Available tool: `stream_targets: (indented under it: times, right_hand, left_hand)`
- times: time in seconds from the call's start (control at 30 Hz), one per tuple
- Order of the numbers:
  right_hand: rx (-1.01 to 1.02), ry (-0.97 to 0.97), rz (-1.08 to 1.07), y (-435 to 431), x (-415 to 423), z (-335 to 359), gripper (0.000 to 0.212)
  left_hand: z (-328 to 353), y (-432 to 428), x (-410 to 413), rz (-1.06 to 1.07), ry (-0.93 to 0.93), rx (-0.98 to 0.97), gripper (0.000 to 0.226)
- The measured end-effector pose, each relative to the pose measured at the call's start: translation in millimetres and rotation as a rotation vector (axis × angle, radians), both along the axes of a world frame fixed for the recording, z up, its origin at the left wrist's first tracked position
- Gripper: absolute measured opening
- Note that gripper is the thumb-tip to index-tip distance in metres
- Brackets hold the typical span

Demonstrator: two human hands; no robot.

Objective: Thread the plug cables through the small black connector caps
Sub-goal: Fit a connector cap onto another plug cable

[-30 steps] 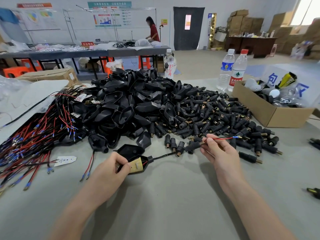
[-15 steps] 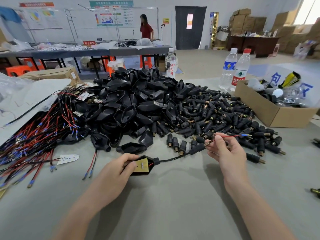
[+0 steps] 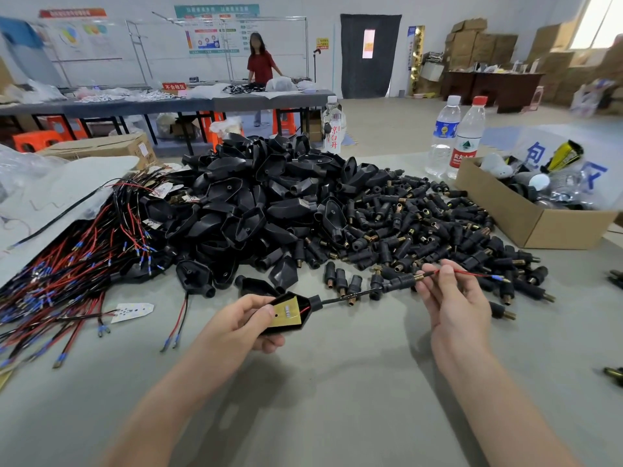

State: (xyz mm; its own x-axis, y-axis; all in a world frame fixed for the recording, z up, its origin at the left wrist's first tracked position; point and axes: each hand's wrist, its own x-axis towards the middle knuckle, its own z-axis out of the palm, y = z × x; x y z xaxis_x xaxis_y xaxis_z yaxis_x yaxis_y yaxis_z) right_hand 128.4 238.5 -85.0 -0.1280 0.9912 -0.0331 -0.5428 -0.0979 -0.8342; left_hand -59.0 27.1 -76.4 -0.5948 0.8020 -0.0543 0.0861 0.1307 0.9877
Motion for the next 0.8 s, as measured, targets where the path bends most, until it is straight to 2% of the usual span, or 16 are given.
stream_targets:
  times: [0.1,0.47,0.7,0.8]
  right_hand:
    - [-0.029,0.022,0.008,-1.8,0.2,0.2,0.01]
    - [0.063,-0.121,-0.003,-11.8,-2.6,5.1,0.012]
    - [-0.125,0.109,0.278,-26.1,-10.5,7.8,0.019]
    - [-0.19,0.057,0.403,-31.4,-16.1,4.9,0.022]
  left_hand:
    - [1.1,2.0,2.8,0.013,0.009,0.013,0.018]
    - [-3.8,3.9,0.9,0.032,0.045,0.043,0.022]
    - [-6.7,8.1,-0.7,0.154,-0.035,0.148,0.021]
    - [-7.7,8.3,-0.4,0.168,-0.081,0.181,0.022]
